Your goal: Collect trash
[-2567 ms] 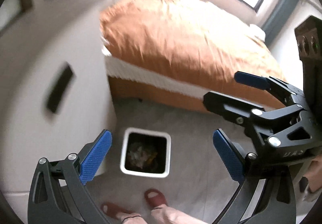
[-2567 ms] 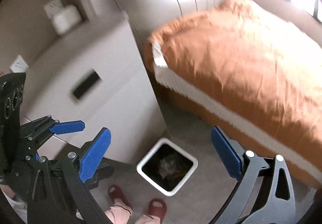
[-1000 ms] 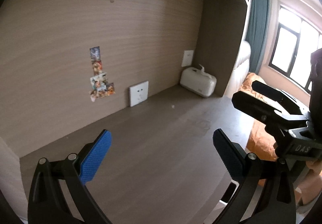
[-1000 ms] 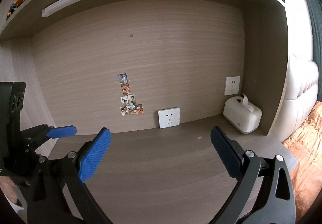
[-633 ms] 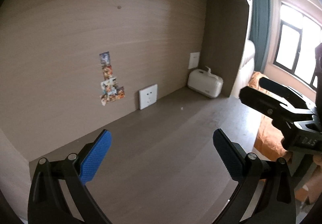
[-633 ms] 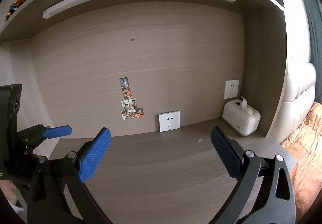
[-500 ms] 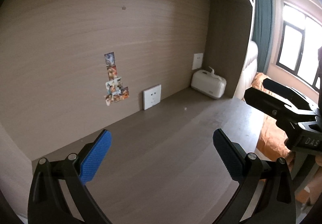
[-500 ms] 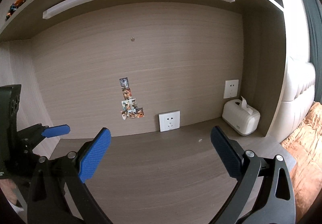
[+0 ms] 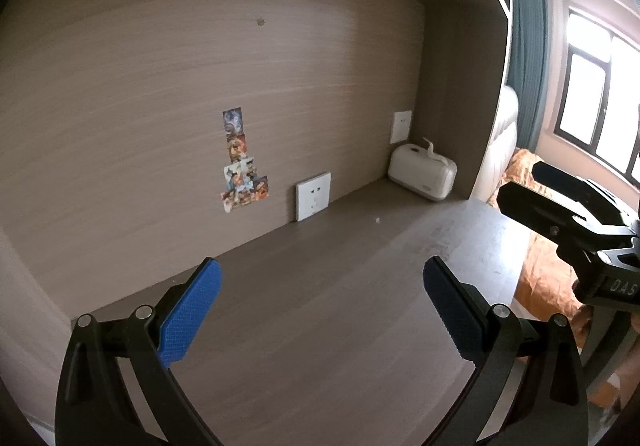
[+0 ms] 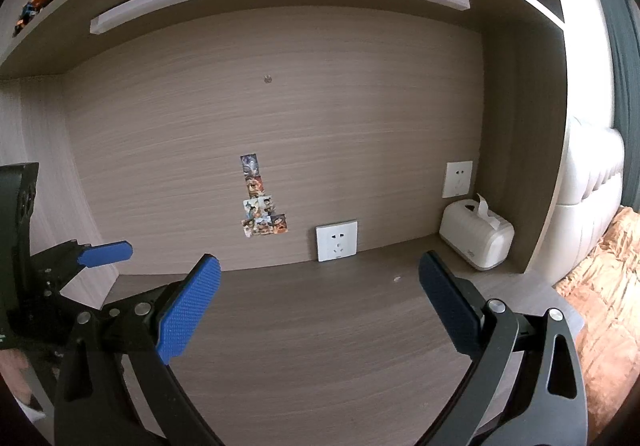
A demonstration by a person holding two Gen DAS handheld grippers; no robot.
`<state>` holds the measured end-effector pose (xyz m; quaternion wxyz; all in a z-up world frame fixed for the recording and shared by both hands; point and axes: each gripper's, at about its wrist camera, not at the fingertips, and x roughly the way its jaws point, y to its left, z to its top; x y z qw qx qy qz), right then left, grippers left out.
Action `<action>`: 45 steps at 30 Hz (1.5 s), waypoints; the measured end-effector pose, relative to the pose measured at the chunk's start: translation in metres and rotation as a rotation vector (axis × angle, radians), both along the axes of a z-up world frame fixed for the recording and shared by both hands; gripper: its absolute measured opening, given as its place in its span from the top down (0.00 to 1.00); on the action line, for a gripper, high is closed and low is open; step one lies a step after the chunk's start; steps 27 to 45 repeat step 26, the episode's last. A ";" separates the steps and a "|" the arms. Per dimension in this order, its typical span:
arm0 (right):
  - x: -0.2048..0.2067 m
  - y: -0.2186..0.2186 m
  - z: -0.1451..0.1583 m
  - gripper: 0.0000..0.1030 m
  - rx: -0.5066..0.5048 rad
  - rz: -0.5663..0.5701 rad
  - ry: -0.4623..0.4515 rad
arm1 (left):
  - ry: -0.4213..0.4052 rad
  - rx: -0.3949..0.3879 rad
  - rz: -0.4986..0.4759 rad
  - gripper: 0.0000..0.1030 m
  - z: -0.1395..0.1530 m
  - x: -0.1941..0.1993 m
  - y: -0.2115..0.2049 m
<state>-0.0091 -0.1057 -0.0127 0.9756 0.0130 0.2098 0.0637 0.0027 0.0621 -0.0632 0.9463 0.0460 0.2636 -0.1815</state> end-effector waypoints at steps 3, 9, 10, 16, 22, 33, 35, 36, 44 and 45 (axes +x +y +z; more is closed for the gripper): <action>0.000 0.001 -0.001 0.04 -0.004 -0.003 0.003 | 0.001 -0.002 -0.001 0.05 0.000 0.001 0.001; -0.001 0.002 -0.001 0.04 -0.007 -0.004 0.005 | -0.004 0.000 -0.003 0.05 0.000 0.000 0.002; -0.001 0.003 -0.001 0.04 -0.007 -0.006 0.006 | -0.005 0.001 -0.005 0.05 0.000 0.000 0.002; 0.001 0.003 -0.002 0.04 -0.009 -0.008 0.009 | -0.013 0.005 -0.008 0.05 0.001 0.002 0.003; 0.010 0.007 -0.007 0.04 -0.003 -0.005 0.021 | -0.006 0.005 -0.002 0.05 -0.004 0.011 0.006; 0.029 0.018 -0.023 0.04 0.009 -0.005 0.059 | 0.039 -0.006 0.069 0.05 -0.019 0.031 0.021; 0.029 0.018 -0.023 0.04 0.009 -0.005 0.059 | 0.039 -0.006 0.069 0.05 -0.019 0.031 0.021; 0.029 0.018 -0.023 0.04 0.009 -0.005 0.059 | 0.039 -0.006 0.069 0.05 -0.019 0.031 0.021; 0.029 0.018 -0.023 0.04 0.009 -0.005 0.059 | 0.039 -0.006 0.069 0.05 -0.019 0.031 0.021; 0.029 0.018 -0.023 0.04 0.009 -0.005 0.059 | 0.039 -0.006 0.069 0.05 -0.019 0.031 0.021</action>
